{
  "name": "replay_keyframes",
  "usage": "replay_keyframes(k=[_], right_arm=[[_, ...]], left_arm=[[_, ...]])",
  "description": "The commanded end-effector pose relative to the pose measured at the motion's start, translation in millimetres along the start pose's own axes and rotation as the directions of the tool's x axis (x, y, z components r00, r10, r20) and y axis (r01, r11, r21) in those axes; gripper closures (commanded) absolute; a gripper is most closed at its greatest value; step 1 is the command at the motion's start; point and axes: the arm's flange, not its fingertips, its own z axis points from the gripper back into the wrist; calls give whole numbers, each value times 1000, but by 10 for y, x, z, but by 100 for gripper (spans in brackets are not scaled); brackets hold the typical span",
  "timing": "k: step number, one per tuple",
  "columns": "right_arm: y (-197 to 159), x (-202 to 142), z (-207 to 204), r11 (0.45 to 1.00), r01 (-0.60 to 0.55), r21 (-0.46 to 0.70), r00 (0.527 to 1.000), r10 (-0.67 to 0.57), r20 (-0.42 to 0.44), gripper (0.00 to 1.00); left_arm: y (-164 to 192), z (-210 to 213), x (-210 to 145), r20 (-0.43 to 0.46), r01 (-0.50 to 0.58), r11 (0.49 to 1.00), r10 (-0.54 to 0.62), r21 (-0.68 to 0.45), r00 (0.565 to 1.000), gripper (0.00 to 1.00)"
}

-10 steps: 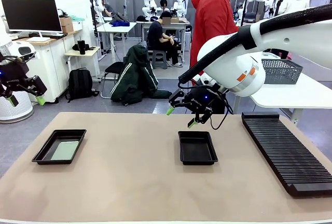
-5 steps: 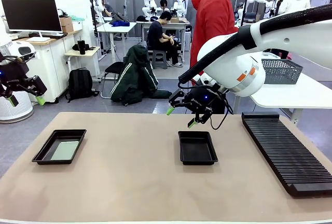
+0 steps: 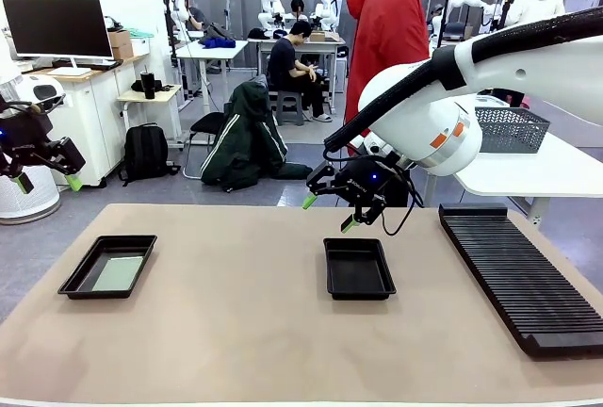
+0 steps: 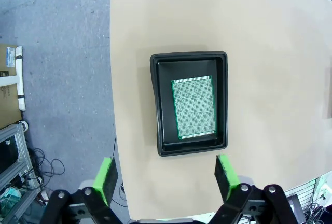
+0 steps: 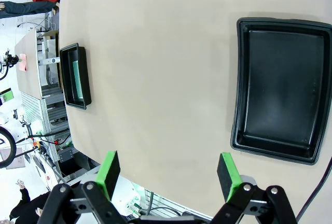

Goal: Inspect and transfer BCBs to ESD trays.
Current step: Pick up the Blank PCB from the PCB Rack and place it in the right ESD tray.

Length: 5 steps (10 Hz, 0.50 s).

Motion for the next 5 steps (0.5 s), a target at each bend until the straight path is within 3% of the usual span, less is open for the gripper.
replay_keyframes(k=[1, 5], right_arm=[[6, -4, -1, 1000, 12, -3, 1000, -12, 8, 0], [6, -4, -1, 1000, 12, -3, 1000, -12, 8, 0]], left_arm=[[-4, -10, -1, 2, 0, 1000, 0, 0, 1000, 0], [-4, -10, -1, 2, 0, 1000, 0, 0, 1000, 0]])
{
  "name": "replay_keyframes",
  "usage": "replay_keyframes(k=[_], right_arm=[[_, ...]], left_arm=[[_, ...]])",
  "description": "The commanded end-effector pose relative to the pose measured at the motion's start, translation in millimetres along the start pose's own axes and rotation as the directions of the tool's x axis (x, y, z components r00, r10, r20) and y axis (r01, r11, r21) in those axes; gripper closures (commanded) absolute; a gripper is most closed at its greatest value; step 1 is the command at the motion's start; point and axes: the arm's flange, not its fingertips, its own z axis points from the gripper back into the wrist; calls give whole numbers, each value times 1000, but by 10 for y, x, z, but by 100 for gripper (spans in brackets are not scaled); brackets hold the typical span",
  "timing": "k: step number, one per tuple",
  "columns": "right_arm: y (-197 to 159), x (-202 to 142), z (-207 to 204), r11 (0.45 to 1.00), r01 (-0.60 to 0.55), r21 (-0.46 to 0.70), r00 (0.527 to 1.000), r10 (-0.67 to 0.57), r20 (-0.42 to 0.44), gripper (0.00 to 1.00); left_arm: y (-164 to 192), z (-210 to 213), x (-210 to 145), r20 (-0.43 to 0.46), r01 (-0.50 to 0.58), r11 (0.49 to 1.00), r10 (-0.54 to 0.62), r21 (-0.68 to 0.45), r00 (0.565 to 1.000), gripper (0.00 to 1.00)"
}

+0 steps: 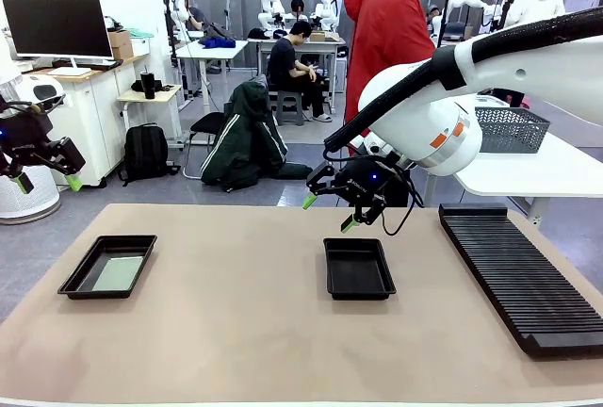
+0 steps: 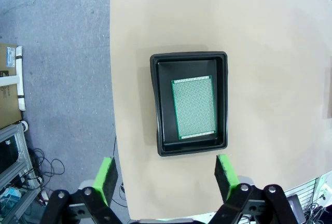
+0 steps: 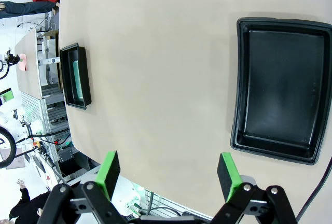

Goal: Inspect and transfer BCBs to ESD trays.
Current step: Pick up the Blank PCB from the PCB Rack and place it in the right ESD tray.

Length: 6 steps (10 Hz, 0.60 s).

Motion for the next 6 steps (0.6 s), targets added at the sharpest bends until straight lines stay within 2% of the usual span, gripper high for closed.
replay_keyframes(k=[1, 6], right_arm=[[6, -4, -1, 1000, 12, -3, 1000, -12, 8, 0], [6, -4, -1, 1000, 12, -3, 1000, -12, 8, 0]], left_arm=[[-4, -10, -1, 2, 0, 1000, 0, 0, 1000, 0], [-4, -10, -1, 2, 0, 1000, 0, 0, 1000, 0]])
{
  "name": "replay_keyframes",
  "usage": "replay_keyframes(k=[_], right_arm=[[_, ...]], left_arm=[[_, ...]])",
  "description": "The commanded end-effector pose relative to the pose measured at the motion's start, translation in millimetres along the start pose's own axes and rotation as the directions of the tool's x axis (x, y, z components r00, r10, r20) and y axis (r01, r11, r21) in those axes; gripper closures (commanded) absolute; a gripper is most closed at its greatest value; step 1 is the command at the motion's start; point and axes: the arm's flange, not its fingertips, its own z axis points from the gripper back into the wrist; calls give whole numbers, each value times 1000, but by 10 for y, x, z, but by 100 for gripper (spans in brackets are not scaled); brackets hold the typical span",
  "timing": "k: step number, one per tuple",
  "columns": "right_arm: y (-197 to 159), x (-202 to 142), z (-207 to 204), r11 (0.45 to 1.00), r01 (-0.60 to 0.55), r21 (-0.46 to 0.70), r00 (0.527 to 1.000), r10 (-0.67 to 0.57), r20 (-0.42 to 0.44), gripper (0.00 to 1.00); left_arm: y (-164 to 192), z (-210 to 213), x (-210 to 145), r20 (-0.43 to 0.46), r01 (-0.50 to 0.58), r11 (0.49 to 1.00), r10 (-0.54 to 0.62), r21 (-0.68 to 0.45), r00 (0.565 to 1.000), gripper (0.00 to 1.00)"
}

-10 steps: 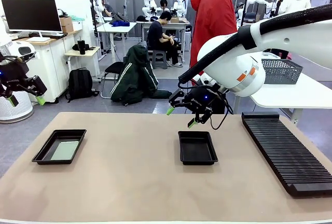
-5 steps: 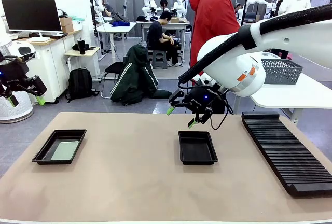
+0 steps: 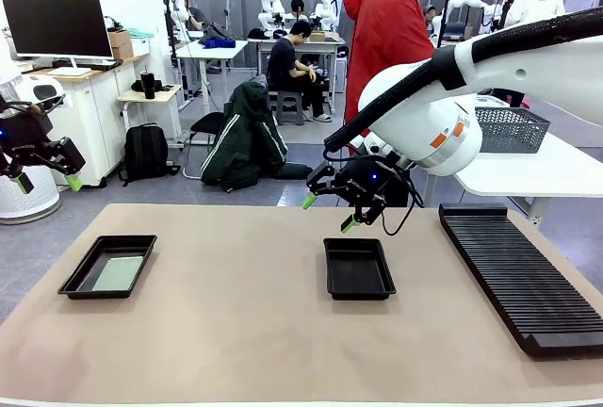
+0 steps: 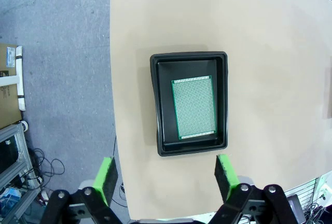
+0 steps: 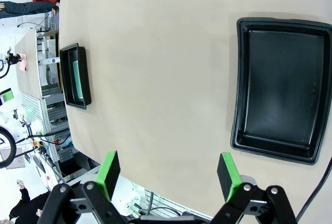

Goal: Inspect and transfer BCBs to ESD trays.
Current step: Pick up the Blank PCB from the PCB Rack and place it in the right ESD tray.

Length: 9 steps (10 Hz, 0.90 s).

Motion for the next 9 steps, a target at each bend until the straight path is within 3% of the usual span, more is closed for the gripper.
replay_keyframes(k=[1, 9], right_arm=[[6, -4, -1, 1000, 12, -3, 1000, -12, 8, 0], [6, -4, -1, 1000, 12, -3, 1000, -12, 8, 0]], left_arm=[[-3, -10, -1, 2, 0, 1000, 0, 0, 1000, 0], [-3, -10, -1, 2, 0, 1000, 0, 0, 1000, 0]])
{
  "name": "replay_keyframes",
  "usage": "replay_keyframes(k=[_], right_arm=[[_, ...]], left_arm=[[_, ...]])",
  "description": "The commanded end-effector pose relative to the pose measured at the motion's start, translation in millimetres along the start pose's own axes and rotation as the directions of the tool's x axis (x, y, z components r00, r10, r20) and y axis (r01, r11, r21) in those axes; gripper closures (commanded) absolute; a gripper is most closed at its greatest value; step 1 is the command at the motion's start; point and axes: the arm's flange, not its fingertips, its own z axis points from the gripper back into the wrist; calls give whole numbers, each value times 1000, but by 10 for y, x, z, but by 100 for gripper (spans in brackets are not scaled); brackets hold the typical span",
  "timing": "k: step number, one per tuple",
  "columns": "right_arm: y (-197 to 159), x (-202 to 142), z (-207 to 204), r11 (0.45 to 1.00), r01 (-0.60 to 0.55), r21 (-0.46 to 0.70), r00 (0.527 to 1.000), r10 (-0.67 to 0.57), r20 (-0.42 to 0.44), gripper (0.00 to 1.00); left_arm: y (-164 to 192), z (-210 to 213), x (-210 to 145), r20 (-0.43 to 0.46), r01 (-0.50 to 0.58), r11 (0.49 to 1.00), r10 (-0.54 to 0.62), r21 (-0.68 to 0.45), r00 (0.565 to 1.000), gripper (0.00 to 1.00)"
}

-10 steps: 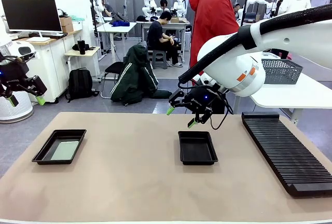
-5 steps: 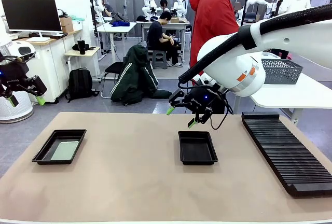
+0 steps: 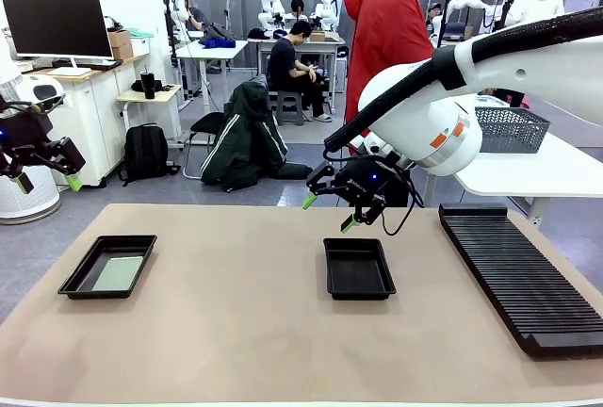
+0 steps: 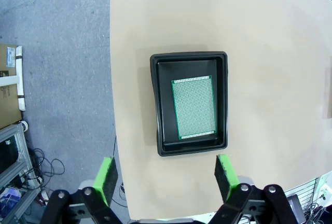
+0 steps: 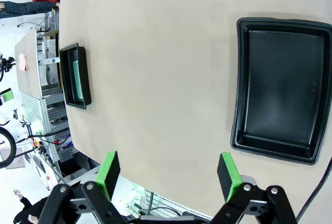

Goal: Inspect and transfer BCBs to ESD trays.
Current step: Pick up the Blank PCB from the PCB Rack and place it in the right ESD tray.

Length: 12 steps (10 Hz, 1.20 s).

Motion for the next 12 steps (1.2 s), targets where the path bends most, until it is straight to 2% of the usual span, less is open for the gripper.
replay_keyframes(k=[1, 12], right_arm=[[6, -4, -1, 1000, 12, -3, 1000, -12, 8, 0], [6, -4, -1, 1000, 12, -3, 1000, -12, 8, 0]], left_arm=[[-4, -10, -1, 2, 0, 1000, 0, 0, 1000, 0], [-4, -10, -1, 2, 0, 1000, 0, 0, 1000, 0]])
